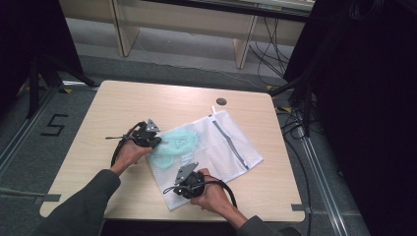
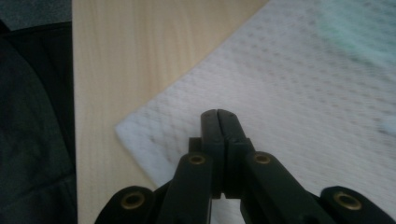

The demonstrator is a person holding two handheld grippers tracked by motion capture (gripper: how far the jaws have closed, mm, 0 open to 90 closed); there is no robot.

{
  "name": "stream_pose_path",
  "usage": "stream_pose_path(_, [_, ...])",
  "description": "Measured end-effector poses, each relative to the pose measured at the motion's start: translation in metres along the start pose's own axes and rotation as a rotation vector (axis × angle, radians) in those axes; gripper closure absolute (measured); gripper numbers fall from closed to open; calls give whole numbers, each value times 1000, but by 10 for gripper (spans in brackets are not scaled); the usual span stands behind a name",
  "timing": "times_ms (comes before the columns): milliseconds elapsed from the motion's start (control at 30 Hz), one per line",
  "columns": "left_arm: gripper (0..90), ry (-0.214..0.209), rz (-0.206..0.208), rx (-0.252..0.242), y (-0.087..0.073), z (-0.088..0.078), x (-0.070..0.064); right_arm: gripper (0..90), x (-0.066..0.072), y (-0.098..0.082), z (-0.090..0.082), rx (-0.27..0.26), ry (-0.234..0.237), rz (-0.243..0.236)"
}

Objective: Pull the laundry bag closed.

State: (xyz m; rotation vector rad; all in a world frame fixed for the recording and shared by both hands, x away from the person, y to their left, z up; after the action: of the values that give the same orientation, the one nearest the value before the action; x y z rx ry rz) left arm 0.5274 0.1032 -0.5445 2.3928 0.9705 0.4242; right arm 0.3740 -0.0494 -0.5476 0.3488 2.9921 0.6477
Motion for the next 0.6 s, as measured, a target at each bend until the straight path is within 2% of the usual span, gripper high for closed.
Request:
stream_pose_path(33, [897,-14,-10,-16,1,-5,-3,900,-7,-1,-8,-26,-16,1])
stream_pose_path(67, [897,-41,-10,-29,3,-10,-7,900,-22,-7,-22,-55,-42,52])
stream_pose_path(100, [897,-58,-17,-50,4,-13,-12,900,-22,-7,-22,-55,-42,52])
stream_pose_path(133, [897,-106,-6,-74,3,-23,-26,900,-37,-17,-33,-63,-80,75])
stream_pose_path(200, [897,-146,-26,-88,0,-30,-38,900,-53,-31,-42,-62,-112,108])
stream_pose_path(233, [897,-146,-26,-88,0,-30,-38,900,-61,-38,-47,-63,-129,124])
stream_pose_path(267, [897,-176,-34,-96,-2,-32,-45,900,-61,-38,-47,-63,-129,124])
stream_pose_path(300, [897,-201,-45,-96,-5,-35,-53,900,-68,-45,-51,-61,-139,149])
stream_pose_path(333, [897,-225,-35,-93,-8,-38,-61,900,-75,-55,-55,-55,-159,200])
stream_pose_path(367, [896,-246,-18,-83,-14,-42,-76,900,-87,-68,-62,-54,-198,216])
stream_pose_path(400, [896,-246,-18,-83,-14,-42,-76,900,-89,-73,-64,-45,-195,244])
stream_pose_path(433, [896,-264,19,-65,-25,-45,-94,900,-95,-80,-66,-35,-213,256])
stream_pose_path(467, [896,-264,19,-65,-25,-45,-94,900,-95,-80,-66,-35,-213,256])
stream_pose_path(500, [896,-278,46,-55,-30,-46,-104,900,-98,-85,-67,-22,-215,241])
stream_pose_path(533, [896,-283,55,-44,-33,-46,-112,900,-99,-91,-67,-7,-214,293])
stream_pose_path(567, [896,-272,82,-33,-35,-46,-114,900,-104,-96,-67,-6,-232,290])
stream_pose_path(600, [896,-282,85,-44,-33,-45,-116,900,-106,-103,-67,8,-240,318])
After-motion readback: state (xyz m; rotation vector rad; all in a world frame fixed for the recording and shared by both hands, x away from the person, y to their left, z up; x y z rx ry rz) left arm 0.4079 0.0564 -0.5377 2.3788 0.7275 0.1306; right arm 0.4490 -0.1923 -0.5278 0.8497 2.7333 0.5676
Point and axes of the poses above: each handheld gripper's, and its own axes: z roughly forward along the jaws, y roughly out of its top, x roughly to its left, the point moved 7 cm from there along z, roughly forward along the jaws, and after that the axes turned 10 degrees about x, right-handed, at the moved point
